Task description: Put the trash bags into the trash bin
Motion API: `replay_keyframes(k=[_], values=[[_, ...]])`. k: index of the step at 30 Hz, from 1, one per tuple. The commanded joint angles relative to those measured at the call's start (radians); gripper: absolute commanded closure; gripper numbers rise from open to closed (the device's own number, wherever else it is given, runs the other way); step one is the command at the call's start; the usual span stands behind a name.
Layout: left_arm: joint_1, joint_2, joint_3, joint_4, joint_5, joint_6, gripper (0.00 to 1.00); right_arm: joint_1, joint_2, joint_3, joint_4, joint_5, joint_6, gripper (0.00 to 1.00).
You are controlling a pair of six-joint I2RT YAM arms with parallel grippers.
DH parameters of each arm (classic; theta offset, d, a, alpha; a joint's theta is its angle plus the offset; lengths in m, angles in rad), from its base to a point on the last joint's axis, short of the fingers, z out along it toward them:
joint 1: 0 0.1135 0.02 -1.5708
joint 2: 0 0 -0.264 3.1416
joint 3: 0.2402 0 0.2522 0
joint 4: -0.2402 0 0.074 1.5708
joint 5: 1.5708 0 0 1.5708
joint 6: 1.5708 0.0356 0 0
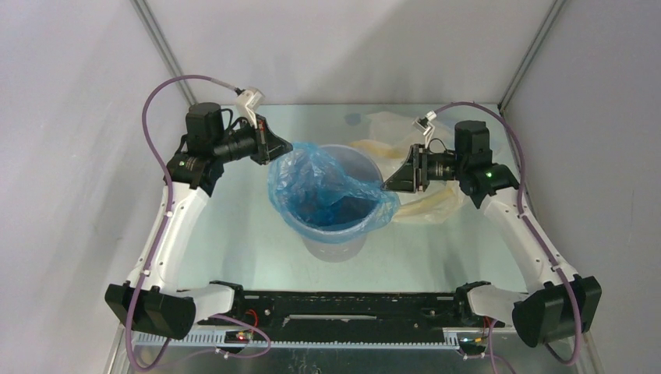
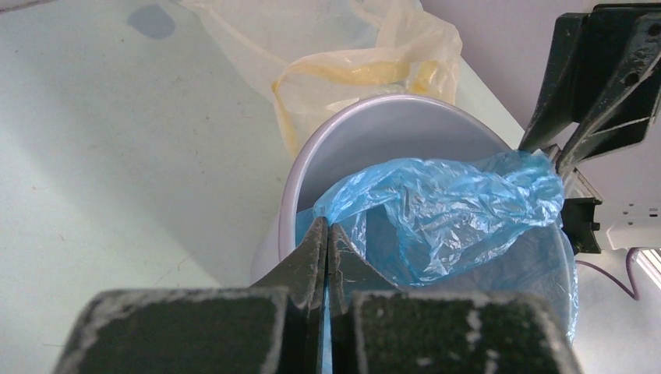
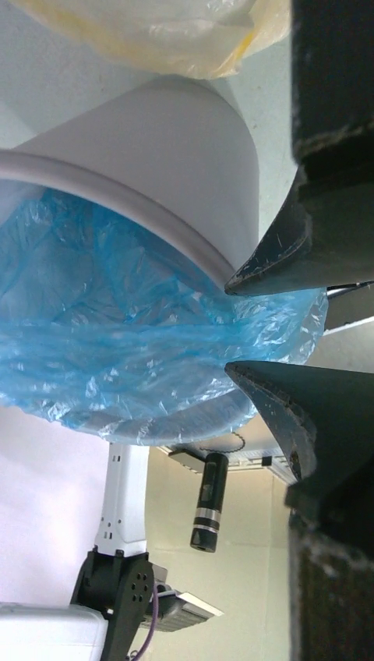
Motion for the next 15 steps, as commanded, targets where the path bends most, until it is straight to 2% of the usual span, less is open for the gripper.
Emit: replay_keyframes(k=[1,7,15], values=[[0.006,-0.022,-0.001,0.037,-0.005,-0.007,1.00,0.014,-0.045,0.016,0.014,-0.015,0.032,0.60],[0.006,-0.021,-0.001,0.037,-0.003,-0.008,1.00,0.021,-0.058,0.016,0.083,-0.031,0.083,0.59],[0.006,-0.024,-0.001,0.037,-0.001,-0.009,1.00,0.040,-0.034,0.017,0.066,-0.012,0.076,0.74]])
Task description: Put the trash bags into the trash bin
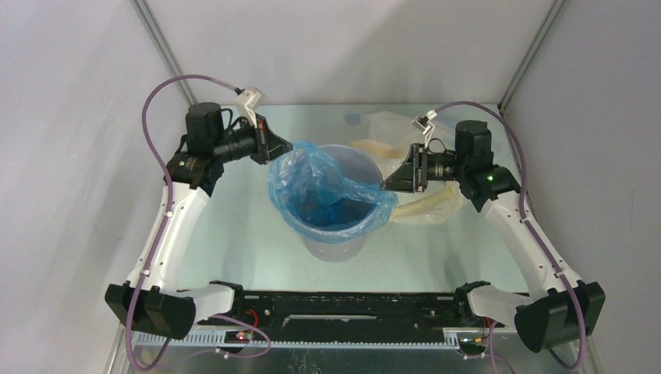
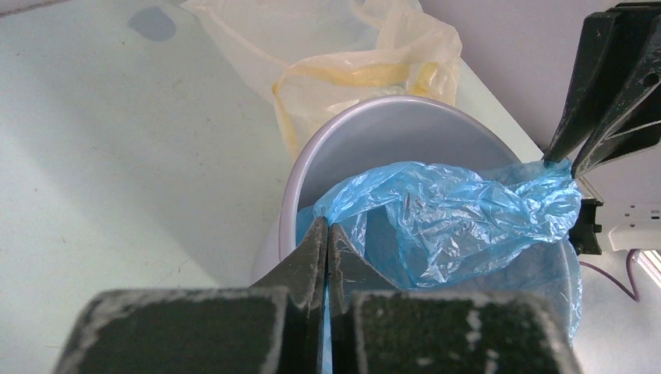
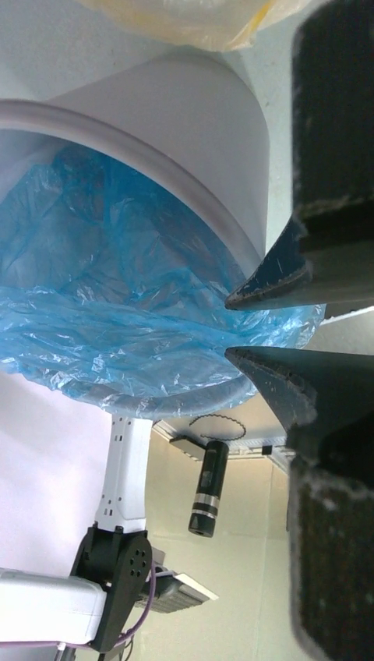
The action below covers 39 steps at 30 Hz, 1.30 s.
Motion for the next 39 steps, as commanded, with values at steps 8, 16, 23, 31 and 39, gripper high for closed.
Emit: replay_keyframes(k=[8,16,23,31,39], values=[[0.006,-0.023,-0.001,0.032,-0.010,-0.009,1.00,0.009,0.026,0.017,0.005,0.013,-0.015,0.80],[0.006,0.012,-0.012,0.034,-0.110,-0.049,1.00,-0.043,0.031,0.056,0.005,0.120,-0.008,1.00],[0.006,0.048,-0.039,0.098,-0.168,-0.130,1.00,-0.066,0.067,0.057,0.111,0.184,0.060,1.00],[0.006,0.100,-0.043,0.150,-0.195,-0.175,1.00,-0.069,0.133,0.075,0.213,0.280,0.132,1.00],[0.006,0.143,-0.065,0.168,-0.215,-0.236,0.99,-0.073,0.183,0.077,0.219,0.362,0.139,1.00]])
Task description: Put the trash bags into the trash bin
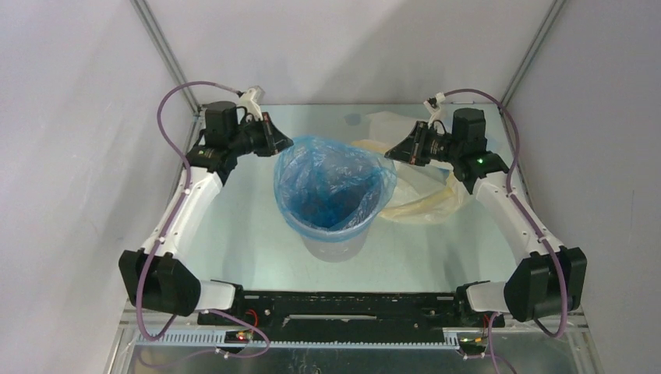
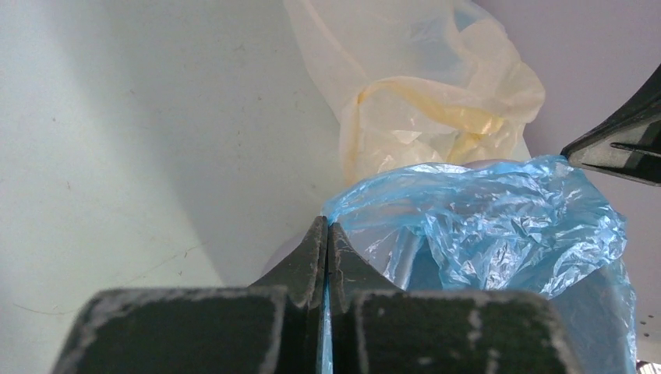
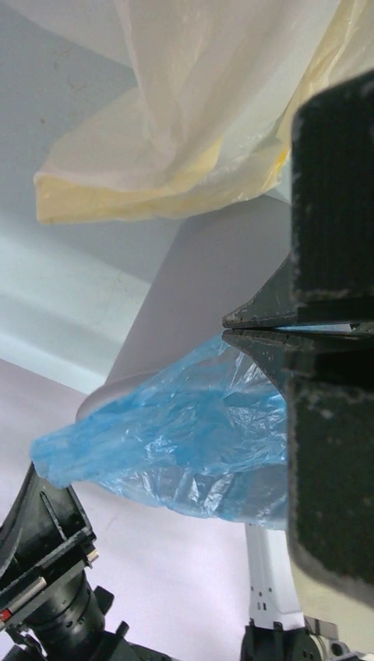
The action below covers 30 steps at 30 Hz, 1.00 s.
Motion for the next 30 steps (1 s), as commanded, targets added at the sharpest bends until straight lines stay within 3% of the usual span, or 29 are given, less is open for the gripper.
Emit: replay_keyframes(k=[1,10,30], values=[[0.005,0.017,-0.014,0.047,-0.018,-0.049,0.98,-0.003,0.024,0.046,0.036,0.068,0.008,1.00],[0.007,0.048,-0.061,0.065,-0.009,-0.104,0.95,0.007,0.060,0.046,-0.076,0.140,-0.063,1.00],[0.006,-0.011,-0.258,0.202,-0.024,-0.176,0.94,0.123,0.028,-0.099,-0.074,0.324,-0.084,1.00]])
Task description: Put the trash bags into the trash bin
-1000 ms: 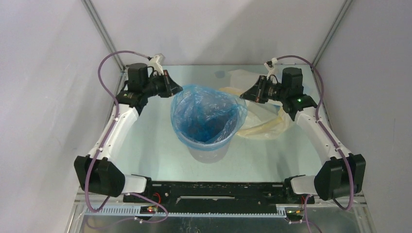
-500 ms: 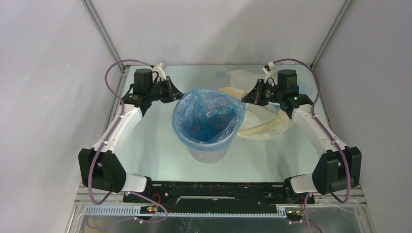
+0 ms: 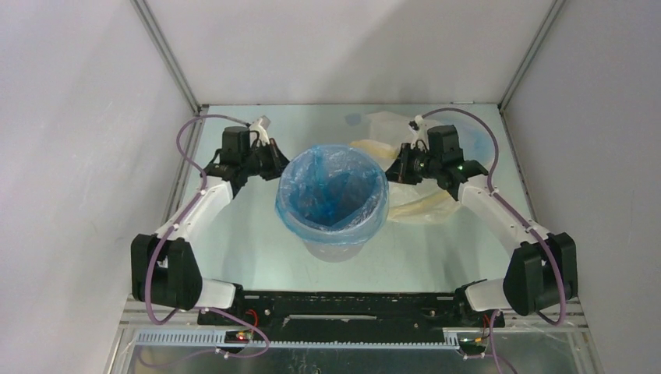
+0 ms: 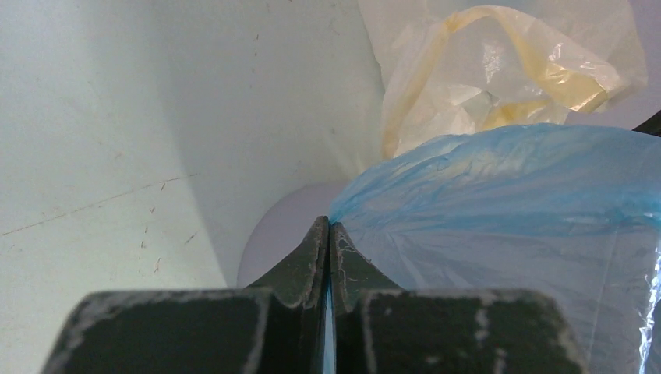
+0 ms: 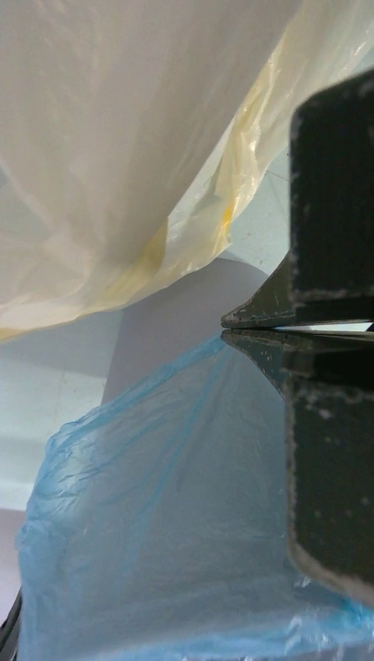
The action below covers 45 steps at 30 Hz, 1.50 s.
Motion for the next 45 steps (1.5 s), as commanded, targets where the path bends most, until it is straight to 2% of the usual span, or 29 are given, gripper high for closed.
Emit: replay_keyframes(k=[1,5,10,15,19,22,25,27,29,31,32,38,45], values=[[0.006,-0.067,-0.014,0.087,-0.009,-0.029,0.93,0.024,-0.028,-0.024,0.023,0.069,-0.016,1.00],[0.005,-0.090,-0.028,0.100,-0.027,-0.043,0.90,0.036,-0.043,-0.033,0.010,0.104,-0.023,1.00],[0.005,-0.160,-0.031,0.066,-0.117,-0.047,0.74,0.010,-0.128,-0.031,0.012,0.109,-0.029,1.00],[0.015,-0.272,-0.044,-0.014,-0.277,-0.045,0.43,-0.001,-0.204,0.052,-0.108,0.214,-0.070,0.85],[0.027,-0.349,-0.045,-0.100,-0.328,-0.012,0.36,0.018,-0.240,0.137,-0.200,0.297,-0.113,0.68],[0.033,-0.432,-0.048,-0.203,-0.386,0.028,0.32,0.073,-0.256,0.219,-0.263,0.350,-0.167,0.64],[0.035,-0.523,-0.092,-0.238,-0.356,0.026,0.31,0.154,-0.262,0.272,-0.284,0.360,-0.212,0.65],[0.035,-0.580,-0.138,-0.236,-0.272,-0.003,0.31,0.213,-0.253,0.300,-0.288,0.346,-0.232,0.71],[0.035,-0.630,-0.178,-0.233,-0.199,-0.026,0.31,0.286,-0.229,0.331,-0.306,0.336,-0.254,0.83],[0.035,-0.682,-0.201,-0.242,-0.185,-0.032,0.32,0.357,-0.193,0.371,-0.334,0.343,-0.271,0.98],[0.035,-0.699,-0.204,-0.255,-0.182,-0.027,0.32,0.392,-0.171,0.392,-0.345,0.351,-0.280,1.00],[0.035,-0.714,-0.225,-0.297,-0.142,-0.011,0.33,0.610,0.002,0.490,-0.397,0.492,-0.311,1.00],[0.035,-0.711,-0.285,-0.267,-0.091,-0.028,0.37,0.696,0.138,0.518,-0.436,0.578,-0.326,1.00]])
